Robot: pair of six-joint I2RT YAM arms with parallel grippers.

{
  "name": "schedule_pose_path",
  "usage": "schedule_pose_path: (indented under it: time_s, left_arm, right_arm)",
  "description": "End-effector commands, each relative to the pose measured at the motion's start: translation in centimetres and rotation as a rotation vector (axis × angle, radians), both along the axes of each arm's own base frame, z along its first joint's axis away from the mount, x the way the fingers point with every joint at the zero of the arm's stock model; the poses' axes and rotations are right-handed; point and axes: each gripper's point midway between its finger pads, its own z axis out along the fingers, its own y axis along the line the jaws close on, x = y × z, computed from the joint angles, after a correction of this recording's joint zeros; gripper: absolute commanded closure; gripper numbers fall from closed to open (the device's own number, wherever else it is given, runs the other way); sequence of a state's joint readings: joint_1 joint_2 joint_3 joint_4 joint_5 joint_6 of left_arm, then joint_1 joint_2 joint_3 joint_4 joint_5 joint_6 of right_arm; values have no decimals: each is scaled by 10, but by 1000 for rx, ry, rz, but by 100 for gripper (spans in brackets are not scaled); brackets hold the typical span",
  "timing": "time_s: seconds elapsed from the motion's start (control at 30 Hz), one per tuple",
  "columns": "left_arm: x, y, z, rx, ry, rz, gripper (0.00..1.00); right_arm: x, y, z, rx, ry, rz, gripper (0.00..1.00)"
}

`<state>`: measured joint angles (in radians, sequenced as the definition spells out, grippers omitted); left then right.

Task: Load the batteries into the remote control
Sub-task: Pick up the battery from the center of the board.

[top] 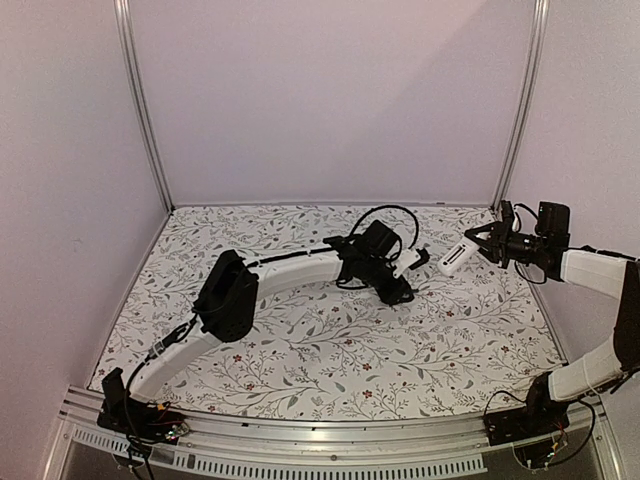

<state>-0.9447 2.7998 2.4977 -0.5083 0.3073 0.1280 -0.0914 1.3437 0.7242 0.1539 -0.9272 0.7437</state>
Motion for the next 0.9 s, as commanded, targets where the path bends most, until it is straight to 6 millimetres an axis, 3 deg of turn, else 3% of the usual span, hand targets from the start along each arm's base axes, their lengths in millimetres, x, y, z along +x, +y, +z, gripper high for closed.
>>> schedule_pose_path:
  time_s: [0.0, 0.4, 0.6, 0.77, 0.87]
  left_arm:
    - [-32, 1, -43, 93, 46, -51, 60]
    - [-47, 20, -59, 221, -42, -100, 81]
    - [-55, 34, -49, 244, -50, -94, 91]
    - [-61, 64, -29, 249, -25, 19, 98]
    - [-70, 96, -23, 285, -1, 91, 100]
  right_arm:
    - [0, -1, -1, 5, 1, 7, 100]
    - [0, -6, -2, 8, 5, -7, 100]
    - [0, -8, 1, 7, 2, -15, 100]
    - [-2, -3, -2, 16, 12, -6, 100]
    - [-9, 22, -7, 24, 19, 51, 100]
